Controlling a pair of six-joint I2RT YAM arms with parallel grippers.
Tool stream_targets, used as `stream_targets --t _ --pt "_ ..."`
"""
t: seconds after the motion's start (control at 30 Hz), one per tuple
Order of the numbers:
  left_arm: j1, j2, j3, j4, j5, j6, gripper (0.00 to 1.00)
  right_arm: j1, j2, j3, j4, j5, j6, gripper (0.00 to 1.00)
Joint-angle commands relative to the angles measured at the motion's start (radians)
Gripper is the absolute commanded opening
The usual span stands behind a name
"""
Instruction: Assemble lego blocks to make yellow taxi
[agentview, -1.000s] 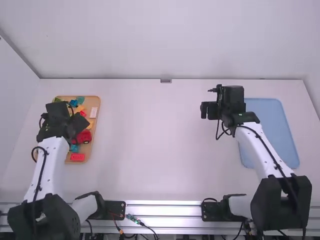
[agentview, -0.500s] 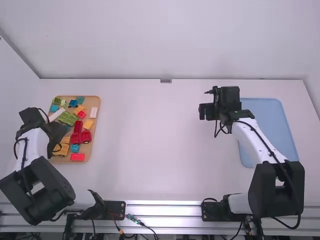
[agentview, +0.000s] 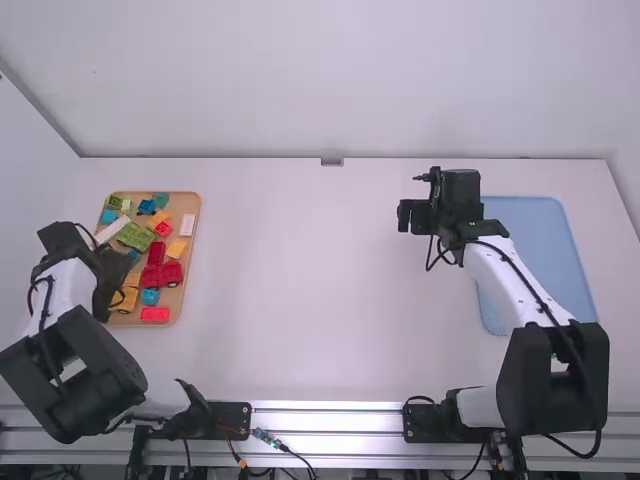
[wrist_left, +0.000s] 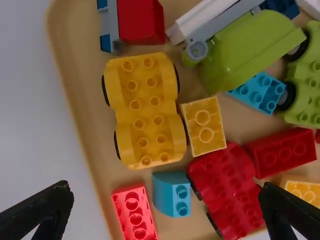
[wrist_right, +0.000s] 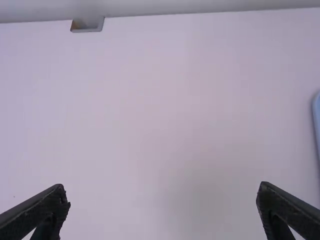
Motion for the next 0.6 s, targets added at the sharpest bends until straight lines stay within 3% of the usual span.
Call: stream_targets --t 0.0,0.57 --pt "-0.003 0.006 -0.017 -0.010 0.003 -0.012 0.99 0.002 0.004 0.019 0.001 0.001 0.005 0.99" --pt "-0.002 0.025 -0.017 -0.030 -0.056 -0.080 0.99 0.003 0.004 0.019 0.001 -0.002 0.005 0.99"
